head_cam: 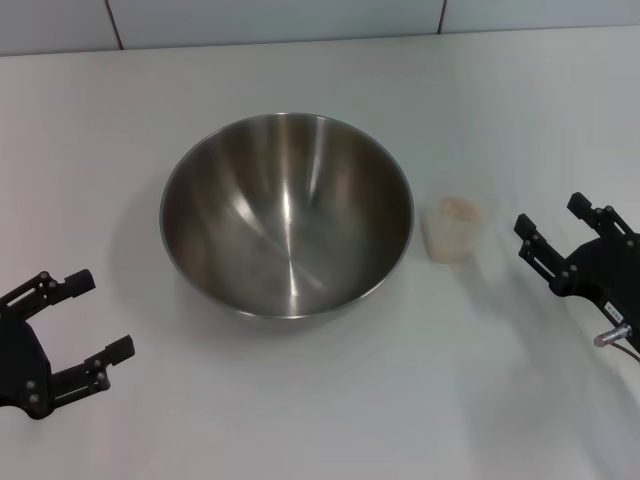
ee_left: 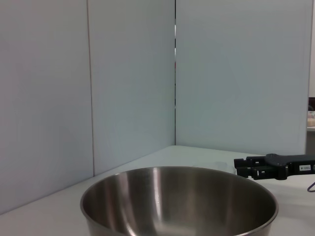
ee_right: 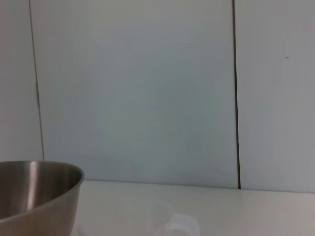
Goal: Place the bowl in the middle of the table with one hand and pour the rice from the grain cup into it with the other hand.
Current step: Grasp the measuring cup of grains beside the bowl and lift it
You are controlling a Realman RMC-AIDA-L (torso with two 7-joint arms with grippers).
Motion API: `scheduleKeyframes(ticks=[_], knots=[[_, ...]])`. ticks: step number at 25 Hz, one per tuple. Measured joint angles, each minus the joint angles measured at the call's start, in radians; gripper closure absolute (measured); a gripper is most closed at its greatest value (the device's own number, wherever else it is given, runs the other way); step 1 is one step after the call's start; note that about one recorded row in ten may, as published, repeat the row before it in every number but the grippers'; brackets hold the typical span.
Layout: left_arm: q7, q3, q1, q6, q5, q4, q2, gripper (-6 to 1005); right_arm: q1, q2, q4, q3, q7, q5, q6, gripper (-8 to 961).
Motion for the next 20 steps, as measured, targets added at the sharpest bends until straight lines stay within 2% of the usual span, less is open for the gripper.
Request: scheduleKeyframes(ticks=[20], knots=[[-0.011,-0.001,0.000,0.006,-0.006,0.002,0.004,173,0.028,0.000,0.000,0.001,0.000,0.000,0.016,190]])
